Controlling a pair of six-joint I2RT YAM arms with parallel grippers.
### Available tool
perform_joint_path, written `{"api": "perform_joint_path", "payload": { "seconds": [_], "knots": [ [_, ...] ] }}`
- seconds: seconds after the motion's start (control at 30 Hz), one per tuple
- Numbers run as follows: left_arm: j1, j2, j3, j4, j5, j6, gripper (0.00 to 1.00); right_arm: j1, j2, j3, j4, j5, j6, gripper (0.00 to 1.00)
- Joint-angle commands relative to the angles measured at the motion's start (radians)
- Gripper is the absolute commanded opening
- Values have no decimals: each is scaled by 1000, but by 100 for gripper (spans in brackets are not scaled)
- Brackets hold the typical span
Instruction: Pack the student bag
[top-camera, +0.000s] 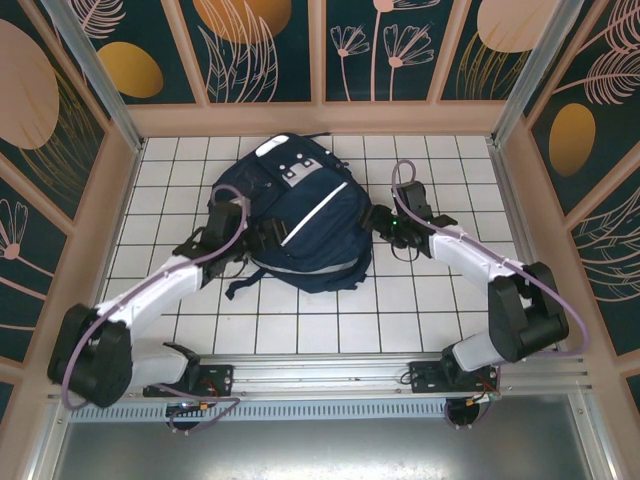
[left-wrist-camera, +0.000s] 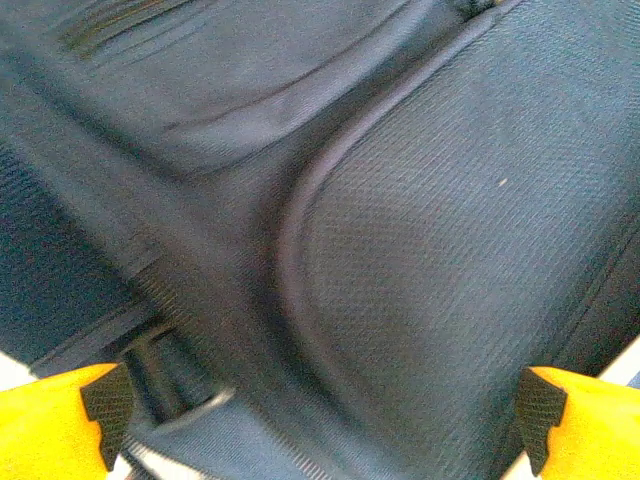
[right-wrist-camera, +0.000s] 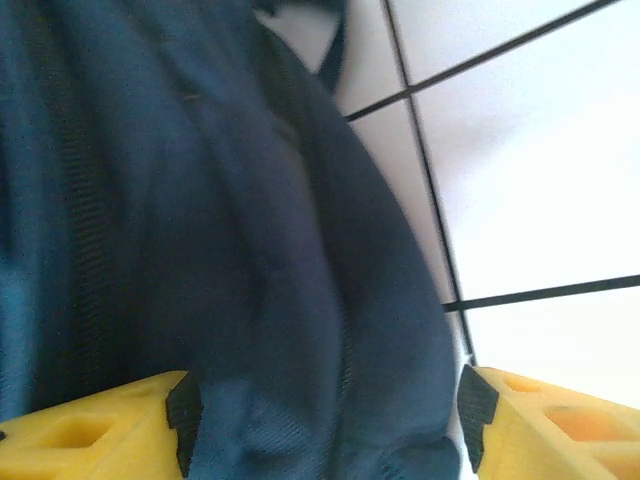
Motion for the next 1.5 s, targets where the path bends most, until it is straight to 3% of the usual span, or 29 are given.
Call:
{"api": "perform_joint_path", "payload": {
  "seconds": [0.0,0.07,0.23,0.43,0.57,0.7,0.83,0.93,1.1,1.3,1.47],
  "knots": [
    [21,-97,-66,85,-10,1,98,43,-41,41,-23,-127,12,70],
    [27,-134,-82,62,-48,-13,98,72,-43,40,-3,-197,80,70],
    [52,-181,-134,59,-107,-16,96,169,-20,135,-91,-148,149,65],
    [85,-193,-168,87,-91,-48,95,216,-25,249,-358,135,98,61],
    [85,-188,-176,110,-75,-55,95,217,-92,191,-366,177,63,40],
    [85,-171,-181,129,-62,-67,94,218,-112,166,-291,40,124,27],
    [85,-184,-172,117,-83,-62,95,234,-81,118,-74,-171,313,30],
    [84,-215,-163,97,-102,-56,94,280,-16,131,32,-211,432,32],
    [85,-265,-148,50,-128,-37,95,351,95,210,79,-217,493,33],
    [85,-302,-147,28,-137,-34,95,366,165,210,92,-197,522,34],
    [85,-307,-143,26,-140,-30,96,366,175,182,97,-154,523,46]
  ]
}}
